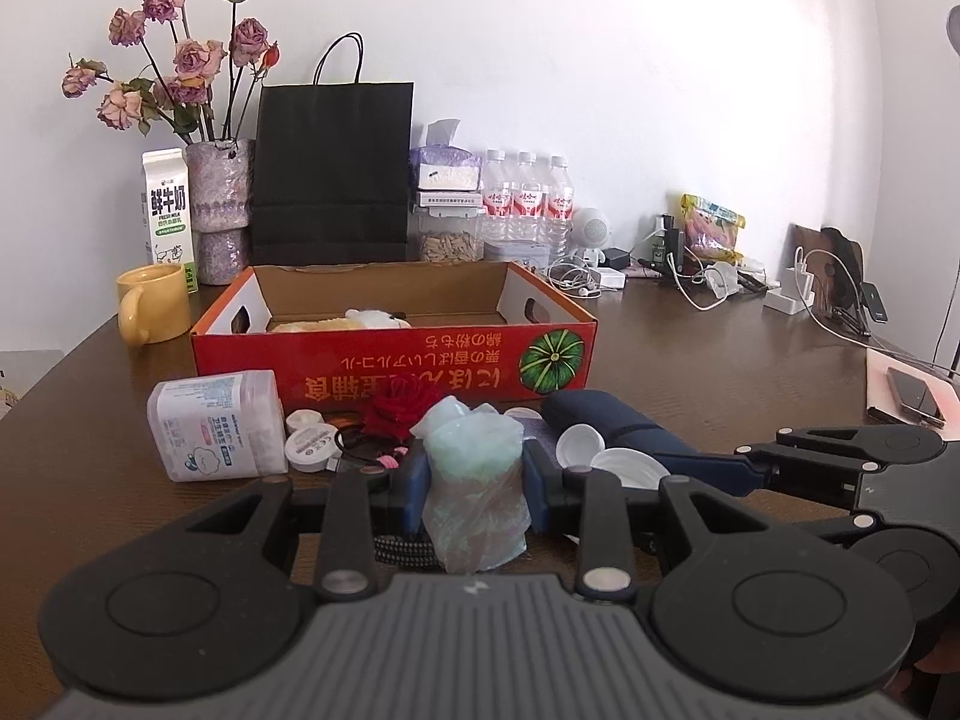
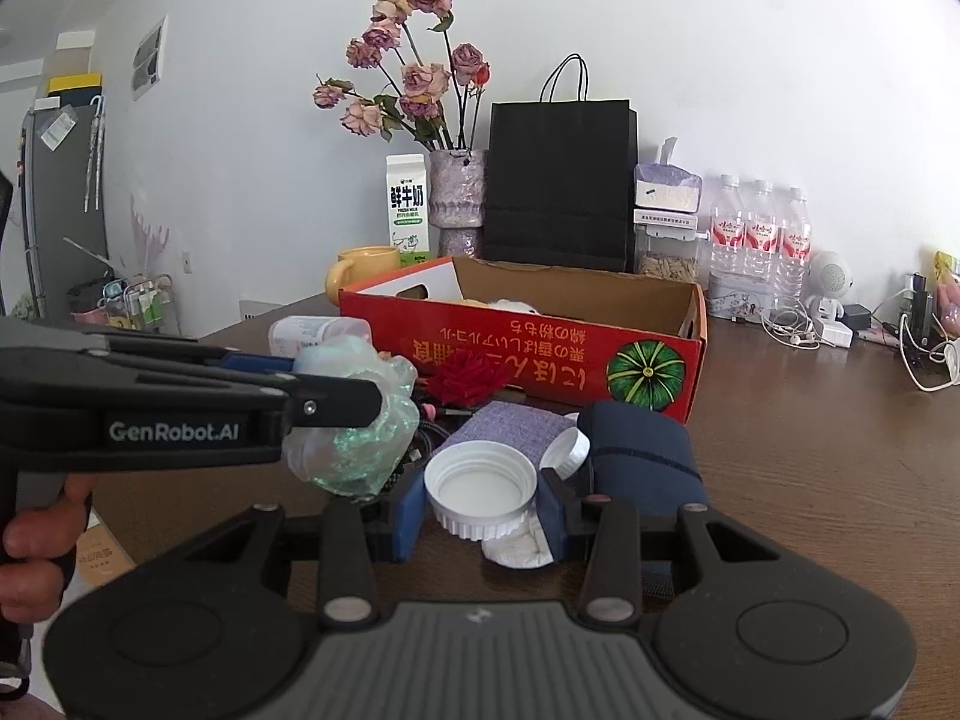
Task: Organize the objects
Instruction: 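Carry the plastic bag and the white cap into the red box and release both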
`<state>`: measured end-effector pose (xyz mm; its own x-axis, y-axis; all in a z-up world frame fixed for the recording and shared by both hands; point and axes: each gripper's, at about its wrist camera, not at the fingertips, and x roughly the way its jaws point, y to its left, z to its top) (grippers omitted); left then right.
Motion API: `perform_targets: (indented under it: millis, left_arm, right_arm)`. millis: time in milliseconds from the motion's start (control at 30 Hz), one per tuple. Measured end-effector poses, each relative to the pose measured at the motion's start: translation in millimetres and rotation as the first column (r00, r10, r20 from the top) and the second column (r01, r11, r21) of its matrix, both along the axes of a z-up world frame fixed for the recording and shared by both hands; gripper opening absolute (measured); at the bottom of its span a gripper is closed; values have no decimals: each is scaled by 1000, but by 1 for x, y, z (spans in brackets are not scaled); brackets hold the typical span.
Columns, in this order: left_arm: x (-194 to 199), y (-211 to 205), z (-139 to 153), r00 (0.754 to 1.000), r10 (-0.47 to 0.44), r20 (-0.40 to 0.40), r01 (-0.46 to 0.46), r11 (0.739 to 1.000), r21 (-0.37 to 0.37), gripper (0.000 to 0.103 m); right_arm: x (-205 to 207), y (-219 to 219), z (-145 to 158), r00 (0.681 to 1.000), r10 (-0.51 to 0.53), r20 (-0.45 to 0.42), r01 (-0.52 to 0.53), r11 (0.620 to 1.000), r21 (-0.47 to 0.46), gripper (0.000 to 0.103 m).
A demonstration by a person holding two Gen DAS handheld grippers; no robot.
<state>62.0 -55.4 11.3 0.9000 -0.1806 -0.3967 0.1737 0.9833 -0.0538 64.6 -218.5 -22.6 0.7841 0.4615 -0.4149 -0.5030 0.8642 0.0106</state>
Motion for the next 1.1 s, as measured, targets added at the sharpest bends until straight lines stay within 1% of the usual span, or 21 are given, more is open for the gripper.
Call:
perform_targets:
  millis: [300, 600, 700, 833, 1100]
  left_arm:
    - [21, 13, 10, 1000, 18, 19, -18, 1000, -12, 33]
    - [56, 21, 28, 996, 47, 75, -46, 999, -9, 33]
    - [72, 21, 34, 993, 62, 97, -61, 998, -5, 33]
    - [97, 23, 42, 990, 86, 109, -86, 996, -4, 33]
    - [154, 24, 52, 986, 129, 108, -128, 992, -13, 33]
  right_arm:
    - [27, 12, 13, 1000, 9, 24, -8, 1000, -5, 39]
    - [70, 22, 30, 997, 4, 76, -3, 1000, -6, 39]
    - [87, 26, 38, 995, 3, 101, -1, 1000, -16, 39]
    - [112, 34, 48, 990, 5, 139, 3, 998, -58, 39]
    - [167, 46, 56, 989, 12, 148, 3, 995, -98, 39]
